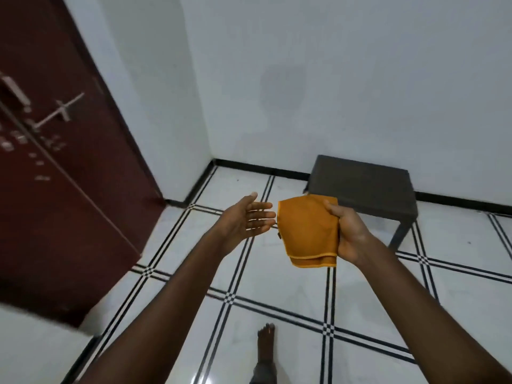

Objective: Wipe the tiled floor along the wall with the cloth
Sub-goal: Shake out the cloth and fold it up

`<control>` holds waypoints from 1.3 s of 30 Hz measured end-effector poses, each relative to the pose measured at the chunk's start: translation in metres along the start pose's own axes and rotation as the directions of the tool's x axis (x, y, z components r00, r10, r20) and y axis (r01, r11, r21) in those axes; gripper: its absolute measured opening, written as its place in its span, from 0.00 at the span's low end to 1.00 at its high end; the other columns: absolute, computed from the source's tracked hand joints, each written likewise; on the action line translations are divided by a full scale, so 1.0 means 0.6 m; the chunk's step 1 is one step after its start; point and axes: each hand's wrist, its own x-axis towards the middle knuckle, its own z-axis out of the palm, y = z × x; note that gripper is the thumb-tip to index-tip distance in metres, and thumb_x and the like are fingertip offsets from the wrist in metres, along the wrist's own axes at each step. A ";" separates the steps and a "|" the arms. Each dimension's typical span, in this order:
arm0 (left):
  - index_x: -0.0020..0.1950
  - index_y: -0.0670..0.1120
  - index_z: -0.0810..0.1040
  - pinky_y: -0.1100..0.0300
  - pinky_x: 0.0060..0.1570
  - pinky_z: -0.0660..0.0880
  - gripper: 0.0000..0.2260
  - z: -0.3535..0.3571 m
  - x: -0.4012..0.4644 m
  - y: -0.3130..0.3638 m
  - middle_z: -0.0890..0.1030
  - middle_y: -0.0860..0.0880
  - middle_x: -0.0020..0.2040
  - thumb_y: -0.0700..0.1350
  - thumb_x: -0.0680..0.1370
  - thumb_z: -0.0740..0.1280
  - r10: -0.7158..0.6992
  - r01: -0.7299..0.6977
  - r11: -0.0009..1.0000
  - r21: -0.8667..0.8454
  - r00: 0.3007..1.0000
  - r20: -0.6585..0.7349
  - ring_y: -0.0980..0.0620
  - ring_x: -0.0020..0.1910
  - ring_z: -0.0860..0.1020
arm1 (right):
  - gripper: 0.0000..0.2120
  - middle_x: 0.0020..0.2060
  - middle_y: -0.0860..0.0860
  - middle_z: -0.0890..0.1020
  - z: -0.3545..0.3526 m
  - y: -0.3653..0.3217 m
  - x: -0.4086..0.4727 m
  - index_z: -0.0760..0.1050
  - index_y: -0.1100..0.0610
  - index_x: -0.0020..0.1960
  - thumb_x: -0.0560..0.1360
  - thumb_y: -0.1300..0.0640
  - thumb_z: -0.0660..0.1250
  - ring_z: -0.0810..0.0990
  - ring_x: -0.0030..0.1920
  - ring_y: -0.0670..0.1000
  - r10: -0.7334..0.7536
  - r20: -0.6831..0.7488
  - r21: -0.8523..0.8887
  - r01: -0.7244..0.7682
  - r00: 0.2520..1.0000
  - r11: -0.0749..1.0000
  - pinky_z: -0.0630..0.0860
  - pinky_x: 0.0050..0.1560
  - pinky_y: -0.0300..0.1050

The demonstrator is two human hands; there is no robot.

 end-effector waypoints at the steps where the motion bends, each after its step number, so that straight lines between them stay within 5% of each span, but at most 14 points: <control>1: 0.66 0.41 0.79 0.49 0.61 0.78 0.23 0.016 0.044 0.006 0.84 0.40 0.59 0.58 0.83 0.60 -0.018 0.018 1.000 0.010 0.999 0.028 0.42 0.59 0.82 | 0.21 0.62 0.58 0.81 -0.026 -0.017 0.024 0.71 0.50 0.71 0.81 0.42 0.63 0.81 0.60 0.66 -0.011 -0.039 0.010 0.011 0.999 1.000 0.80 0.53 0.63; 9: 0.65 0.42 0.79 0.51 0.57 0.80 0.24 0.136 0.410 0.083 0.84 0.41 0.58 0.59 0.83 0.58 -0.218 0.207 0.975 0.084 0.965 0.149 0.41 0.59 0.83 | 0.23 0.64 0.59 0.78 -0.205 -0.183 0.225 0.65 0.49 0.73 0.82 0.43 0.62 0.79 0.61 0.68 0.070 -0.226 0.173 -0.030 0.972 0.985 0.79 0.53 0.65; 14: 0.63 0.42 0.80 0.54 0.49 0.81 0.23 0.213 0.599 0.102 0.85 0.41 0.57 0.58 0.83 0.59 -0.289 0.269 0.950 0.157 0.949 0.125 0.43 0.55 0.84 | 0.24 0.65 0.59 0.77 -0.303 -0.254 0.357 0.66 0.49 0.74 0.82 0.42 0.63 0.78 0.61 0.68 0.108 -0.280 0.235 -0.040 0.954 0.971 0.78 0.56 0.66; 25: 0.62 0.40 0.80 0.54 0.51 0.81 0.21 0.366 1.020 0.052 0.84 0.39 0.57 0.56 0.83 0.60 -0.383 0.387 0.909 0.154 0.922 -0.057 0.44 0.53 0.83 | 0.23 0.60 0.57 0.78 -0.552 -0.406 0.742 0.64 0.50 0.73 0.82 0.42 0.61 0.79 0.59 0.67 0.232 -0.205 0.243 -0.180 0.951 0.953 0.78 0.52 0.63; 30: 0.61 0.38 0.81 0.53 0.50 0.81 0.20 0.386 1.187 0.003 0.85 0.39 0.53 0.53 0.83 0.62 -0.365 0.387 0.919 0.081 0.909 -0.203 0.44 0.49 0.84 | 0.22 0.57 0.55 0.78 -0.633 -0.433 0.928 0.63 0.49 0.71 0.82 0.41 0.61 0.79 0.57 0.65 0.283 -0.192 0.171 -0.252 0.940 0.952 0.78 0.50 0.63; 35: 0.57 0.40 0.82 0.53 0.49 0.81 0.18 0.351 1.348 -0.080 0.85 0.40 0.51 0.53 0.83 0.63 -0.350 0.364 0.931 -0.011 0.885 -0.306 0.44 0.48 0.84 | 0.26 0.65 0.57 0.77 -0.696 -0.407 1.134 0.63 0.49 0.73 0.80 0.40 0.64 0.78 0.62 0.67 0.315 -0.091 0.142 -0.300 0.945 0.943 0.79 0.56 0.65; 39: 0.57 0.40 0.82 0.51 0.52 0.81 0.17 0.315 1.439 -0.178 0.85 0.40 0.51 0.53 0.83 0.63 -0.405 0.446 0.894 0.037 0.842 -0.356 0.43 0.50 0.84 | 0.33 0.72 0.60 0.72 -0.725 -0.318 1.278 0.63 0.56 0.78 0.78 0.47 0.71 0.74 0.67 0.66 0.308 -0.357 -0.163 -0.383 0.882 0.909 0.75 0.65 0.64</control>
